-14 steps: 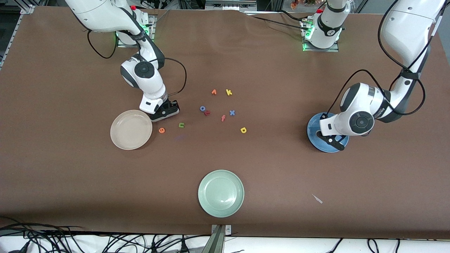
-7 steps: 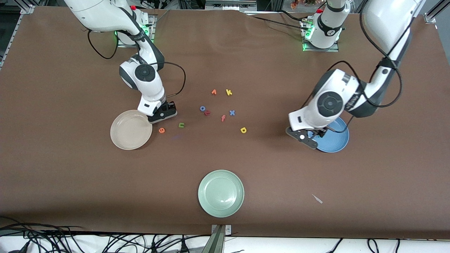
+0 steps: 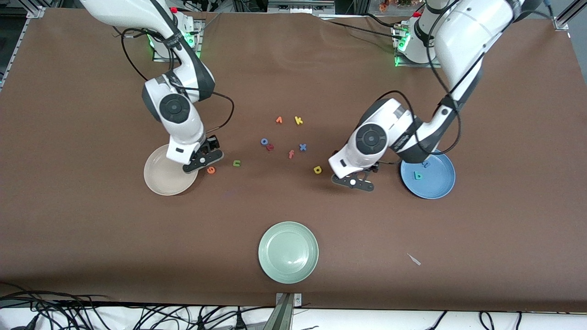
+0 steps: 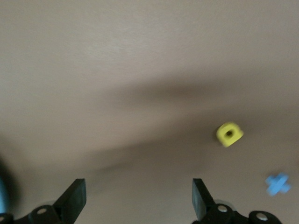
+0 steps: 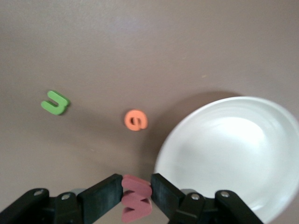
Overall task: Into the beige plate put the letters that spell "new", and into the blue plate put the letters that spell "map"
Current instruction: 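Place the pink w on the beige plate while the left gripper reaches yellow letter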
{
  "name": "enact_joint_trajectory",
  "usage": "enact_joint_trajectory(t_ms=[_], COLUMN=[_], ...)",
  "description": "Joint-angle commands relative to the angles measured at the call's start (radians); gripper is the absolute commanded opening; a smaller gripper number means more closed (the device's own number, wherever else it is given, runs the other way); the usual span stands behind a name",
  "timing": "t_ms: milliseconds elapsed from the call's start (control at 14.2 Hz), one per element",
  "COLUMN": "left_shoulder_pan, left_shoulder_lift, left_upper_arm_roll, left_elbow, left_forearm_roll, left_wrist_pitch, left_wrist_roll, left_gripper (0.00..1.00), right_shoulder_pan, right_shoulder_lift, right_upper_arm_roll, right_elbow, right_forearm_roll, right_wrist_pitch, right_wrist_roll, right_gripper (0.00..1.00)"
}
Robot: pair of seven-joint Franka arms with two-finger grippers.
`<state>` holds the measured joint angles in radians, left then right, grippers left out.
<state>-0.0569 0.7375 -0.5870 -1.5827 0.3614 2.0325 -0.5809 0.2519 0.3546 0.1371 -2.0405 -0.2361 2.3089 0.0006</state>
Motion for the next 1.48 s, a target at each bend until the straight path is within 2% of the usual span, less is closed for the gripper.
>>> enact_joint_trajectory(t_ms=[0,282,352,423,493,563,704,845,1056,1127,1268,1338,1408], left_shoulder_pan=[-0.052,-0.151,-0.184,-0.219,-0.257,-0.291,-0.322,-0.322,-0.320,-0.320,-0.320,-0.320,-0.319], left_shoulder_lift=[0.092,0.169,0.169,0.169,0.174,0.181,0.186,0.194,0.200,0.204,0.204,0.204,0.204], left_upper_arm_roll=[0.007,0.024,0.044,0.071,0.105,0.140,0.176,0.176,0.176,0.176,0.176,0.176,0.176], left_elbow=[0.127,0.219,0.219,0.219,0.219,0.221,0.222,0.222,0.221,0.221,0.221,0.219,0.218], left_forearm_roll=[0.002,0.008,0.008,0.007,0.008,0.011,0.004,0.004,0.004,0.004,0.002,-0.001,-0.010], left_wrist_pitch=[-0.018,-0.018,-0.018,-0.018,-0.018,-0.012,0.027,0.035,0.066,0.067,0.067,0.067,0.066], left_wrist_roll=[-0.149,-0.333,-0.364,-0.397,-0.443,-0.474,-0.487,-0.485,-0.485,-0.485,-0.485,-0.485,-0.485], left_gripper=[1.00,1.00,0.99,0.99,0.97,0.96,0.92,0.86,0.81,0.72,0.34,0.23,0.21], right_shoulder_pan=[-0.006,-0.006,-0.006,-0.006,-0.006,-0.006,0.000,0.004,0.039,0.056,0.064,0.064,0.064], right_shoulder_lift=[0.010,0.027,0.032,0.032,0.033,0.032,0.029,0.030,0.050,0.078,0.113,0.130,0.139], right_upper_arm_roll=[-0.074,-0.175,-0.189,-0.189,-0.189,-0.188,-0.156,-0.087,-0.047,-0.047,-0.047,-0.047,-0.045], right_elbow=[-0.003,-0.052,-0.070,-0.085,-0.087,-0.084,-0.073,-0.043,-0.006,0.019,0.054,0.072,0.079], right_forearm_roll=[0.024,0.023,0.024,0.027,0.029,0.031,0.029,0.029,0.026,0.027,0.024,0.023,0.023], right_wrist_pitch=[0.003,0.095,0.127,0.151,0.155,0.150,0.146,0.144,0.144,0.144,0.159,0.164,0.173], right_wrist_roll=[-0.138,-0.238,-0.243,-0.234,-0.225,-0.205,-0.118,-0.007,0.128,0.154,0.165,0.164,0.164], right_gripper=[0.13,0.17,0.29,0.65,0.83,0.90,0.91,0.91,0.91,0.91,0.90,0.90,0.90])
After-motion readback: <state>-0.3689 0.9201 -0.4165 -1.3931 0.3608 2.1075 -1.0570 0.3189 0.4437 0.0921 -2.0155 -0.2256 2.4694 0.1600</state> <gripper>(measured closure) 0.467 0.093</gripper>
